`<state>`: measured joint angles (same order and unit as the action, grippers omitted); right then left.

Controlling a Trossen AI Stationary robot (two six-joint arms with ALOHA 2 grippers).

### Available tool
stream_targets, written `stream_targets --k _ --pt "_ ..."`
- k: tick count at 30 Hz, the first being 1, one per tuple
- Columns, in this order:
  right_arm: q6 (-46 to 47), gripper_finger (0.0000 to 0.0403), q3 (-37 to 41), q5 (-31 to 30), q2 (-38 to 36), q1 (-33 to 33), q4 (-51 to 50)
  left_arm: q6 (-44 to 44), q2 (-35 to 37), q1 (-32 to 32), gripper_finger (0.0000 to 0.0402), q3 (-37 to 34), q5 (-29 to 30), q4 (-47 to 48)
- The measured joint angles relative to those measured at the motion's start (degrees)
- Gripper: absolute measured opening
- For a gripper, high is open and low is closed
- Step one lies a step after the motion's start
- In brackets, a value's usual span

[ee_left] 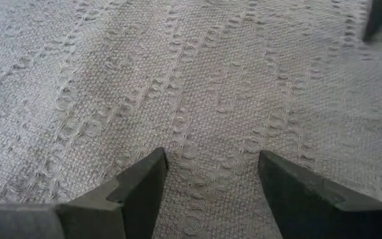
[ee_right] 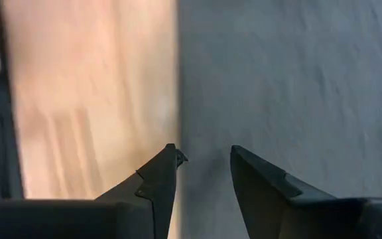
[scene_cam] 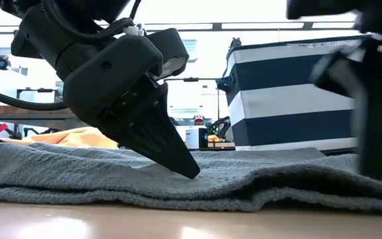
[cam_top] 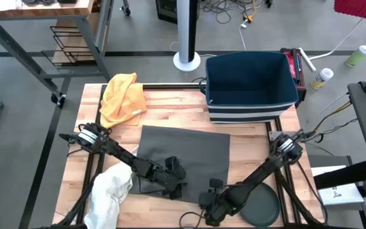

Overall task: Fold kitchen towel into neat rectangle
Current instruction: Fold the gray towel

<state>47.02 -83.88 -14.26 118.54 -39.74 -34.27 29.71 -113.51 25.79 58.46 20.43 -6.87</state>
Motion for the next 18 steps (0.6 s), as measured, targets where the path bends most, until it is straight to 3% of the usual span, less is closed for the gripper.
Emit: stream_targets --k 5,9,13,18 --pt "1.7 0.0142 -5.9 -4.0 -0.2 -0.7 -8.0 0.0 0.0 -0.1 0.0236 0.0 0.0 0.0" --pt "9.0 0.0138 -4.8 -5.7 -0.5 -3.0 -16.1 0.0 0.0 -0.1 0.0236 0.0 0.0 -0.2" --pt "10.0 0.0135 -2.3 -4.8 0.5 -2.0 -13.8 0.0 0.0 -0.1 0.0236 -0.1 0.0 -0.7" --pt "2.6 0.0143 -2.7 -5.1 1.8 2.5 -4.4 -0.1 0.0 -0.1 0.0236 -0.1 0.0 -0.9"
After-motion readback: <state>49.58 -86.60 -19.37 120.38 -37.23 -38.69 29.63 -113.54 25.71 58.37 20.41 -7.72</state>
